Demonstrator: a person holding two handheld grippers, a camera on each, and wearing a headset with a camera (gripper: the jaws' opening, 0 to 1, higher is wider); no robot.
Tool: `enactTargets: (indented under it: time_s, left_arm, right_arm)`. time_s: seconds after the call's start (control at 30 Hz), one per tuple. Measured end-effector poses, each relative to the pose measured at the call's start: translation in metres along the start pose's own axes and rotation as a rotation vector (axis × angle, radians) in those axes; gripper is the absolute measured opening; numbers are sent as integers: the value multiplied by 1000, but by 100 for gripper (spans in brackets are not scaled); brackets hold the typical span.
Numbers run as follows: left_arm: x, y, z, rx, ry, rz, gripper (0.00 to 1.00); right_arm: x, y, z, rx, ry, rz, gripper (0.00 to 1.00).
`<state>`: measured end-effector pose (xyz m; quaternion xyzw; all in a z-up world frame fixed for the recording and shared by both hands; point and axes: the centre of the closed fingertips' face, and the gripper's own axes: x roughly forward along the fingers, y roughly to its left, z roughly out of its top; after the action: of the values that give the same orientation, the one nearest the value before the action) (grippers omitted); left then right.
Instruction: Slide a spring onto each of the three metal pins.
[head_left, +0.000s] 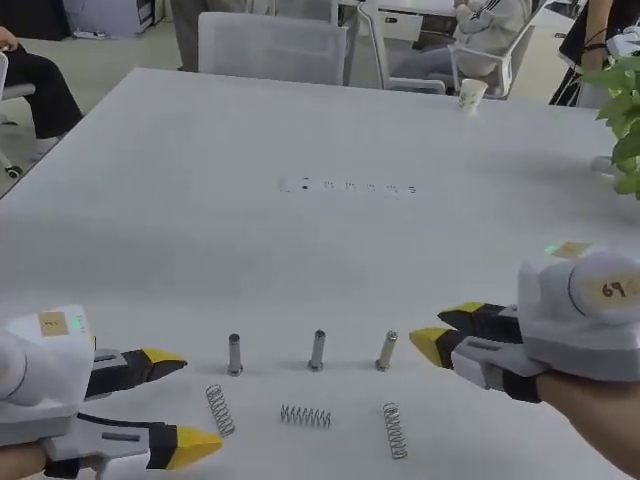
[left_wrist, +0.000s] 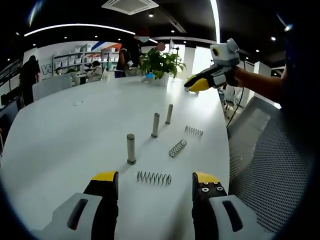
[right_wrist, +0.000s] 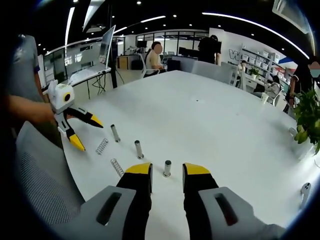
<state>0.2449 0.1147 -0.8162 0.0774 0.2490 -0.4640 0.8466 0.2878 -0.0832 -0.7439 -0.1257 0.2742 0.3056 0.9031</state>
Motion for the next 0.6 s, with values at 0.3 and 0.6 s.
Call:
enactTargets:
  time_s: [0.3, 0.6]
  left_arm:
    - [8, -1, -4, -3, 27, -29, 54]
    - [26, -4, -12, 31, 63, -3, 53]
  right_arm:
    - [-3, -3, -3, 6, -3, -5, 21]
    - [-2, 0, -2, 8, -11, 3, 21]
